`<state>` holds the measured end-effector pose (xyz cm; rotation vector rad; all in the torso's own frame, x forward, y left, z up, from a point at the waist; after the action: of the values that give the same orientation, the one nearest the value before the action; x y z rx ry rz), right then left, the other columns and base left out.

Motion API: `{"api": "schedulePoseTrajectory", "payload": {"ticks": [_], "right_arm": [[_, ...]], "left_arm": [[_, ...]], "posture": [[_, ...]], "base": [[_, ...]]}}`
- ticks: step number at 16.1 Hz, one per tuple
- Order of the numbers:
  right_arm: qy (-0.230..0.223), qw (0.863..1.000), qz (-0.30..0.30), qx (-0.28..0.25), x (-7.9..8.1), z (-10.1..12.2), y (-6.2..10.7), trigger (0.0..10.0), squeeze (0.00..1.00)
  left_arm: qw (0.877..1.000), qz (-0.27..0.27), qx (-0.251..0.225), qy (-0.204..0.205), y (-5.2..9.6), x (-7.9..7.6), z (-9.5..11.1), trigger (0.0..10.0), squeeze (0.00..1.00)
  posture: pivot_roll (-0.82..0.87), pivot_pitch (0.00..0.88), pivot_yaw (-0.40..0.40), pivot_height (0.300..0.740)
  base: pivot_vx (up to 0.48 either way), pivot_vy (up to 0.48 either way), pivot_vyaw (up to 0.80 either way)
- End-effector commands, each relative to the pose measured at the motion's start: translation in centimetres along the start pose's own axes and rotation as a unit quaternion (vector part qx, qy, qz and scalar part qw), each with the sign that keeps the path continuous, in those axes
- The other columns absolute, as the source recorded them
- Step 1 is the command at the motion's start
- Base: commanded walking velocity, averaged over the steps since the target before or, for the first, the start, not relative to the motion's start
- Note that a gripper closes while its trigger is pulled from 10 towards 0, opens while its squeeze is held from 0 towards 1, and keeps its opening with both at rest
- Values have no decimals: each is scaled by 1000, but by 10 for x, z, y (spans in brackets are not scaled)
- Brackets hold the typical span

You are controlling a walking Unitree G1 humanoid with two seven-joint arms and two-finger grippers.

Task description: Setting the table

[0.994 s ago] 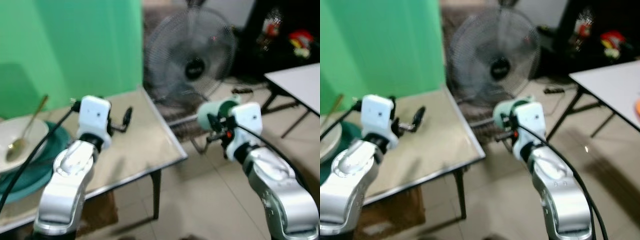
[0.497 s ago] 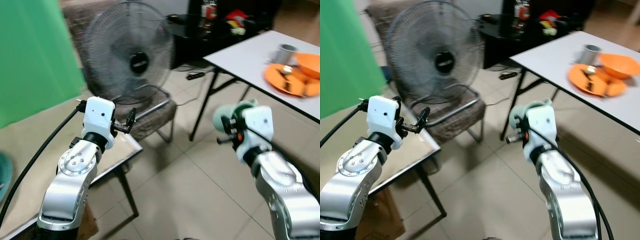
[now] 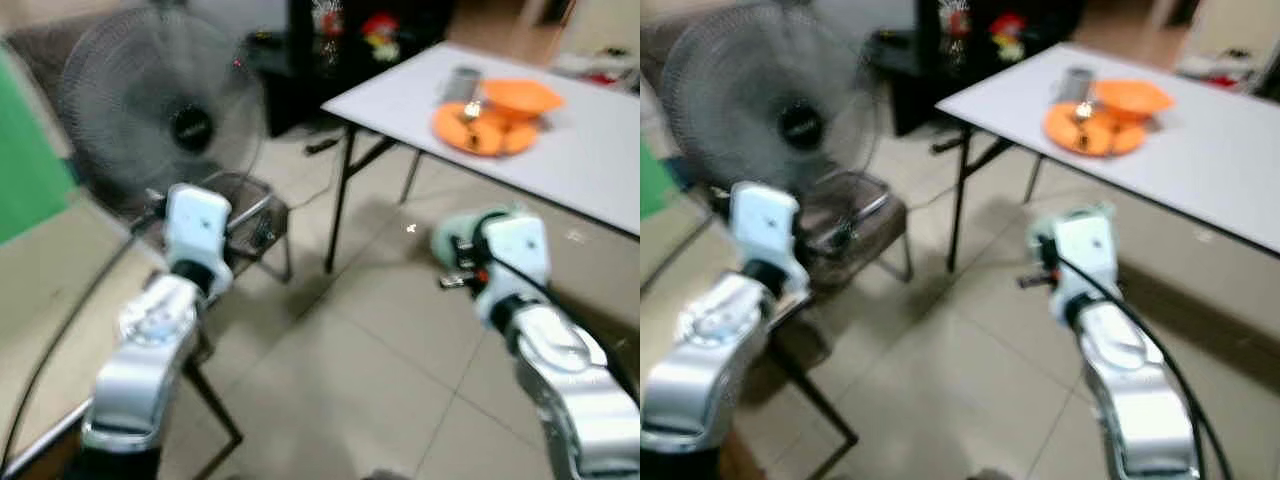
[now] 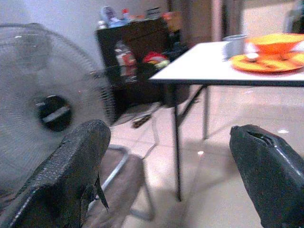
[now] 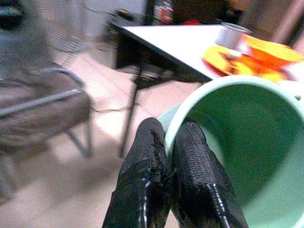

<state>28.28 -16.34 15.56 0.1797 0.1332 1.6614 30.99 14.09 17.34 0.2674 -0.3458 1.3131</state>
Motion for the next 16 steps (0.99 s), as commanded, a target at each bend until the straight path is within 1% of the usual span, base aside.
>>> {"api": "schedulePoseTrajectory", "payload": {"ticks": [1, 3, 5, 9, 13, 16], "right_arm": [[5, 1000, 10, -11, 6, 5, -1, 10000, 0], [14, 1000, 16, 1, 8, 2, -3, 10000, 0], [22, 1000, 8, 15, 6, -4, -4, 10000, 0], [23, 1000, 1, 7, 4, -2, -5, 10000, 0], [21, 1000, -5, 7, 3, -1, -4, 10000, 0], [25, 1000, -8, 0, 3, 0, -3, 10000, 0]], "left_arm": [[1000, 14, -2, -8, -1, 8, 2, 10000, 0], [1000, 15, -1, -8, -1, 8, 1, 10000, 0], [1000, 9, -2, -7, 1, 6, -2, 10000, 0], [1000, -8, -8, -5, 0, 3, 1, 10000, 0], [1000, -24, -14, -1, 1, -3, 2, 10000, 0], [1000, -27, -13, -1, 2, -3, 1, 10000, 0]], "posture": [[64, 0, -9, 740], [64, 0, -12, 740], [63, 0, -11, 740], [60, 0, -5, 740], [52, 0, 7, 740], [48, 0, 13, 740]], "base": [[0, 0, -788], [0, 0, -788], [0, 0, -788], [0, 0, -788], [256, 0, -761], [287, 0, 0]]}}
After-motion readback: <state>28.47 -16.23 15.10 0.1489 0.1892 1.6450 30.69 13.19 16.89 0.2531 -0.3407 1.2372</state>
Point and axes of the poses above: a point about 5 cm out from each wrist's last joint towards the gripper, its own y axis pointing back from the gripper into the wrist, its own z axis along the axis of the wrist's last joint, x = y × z, the point moved 4 cm from there along -y, pointing out of the wrist towards the gripper, and after that the axes turned 13 degrees about -y, right-handed, at the moved point
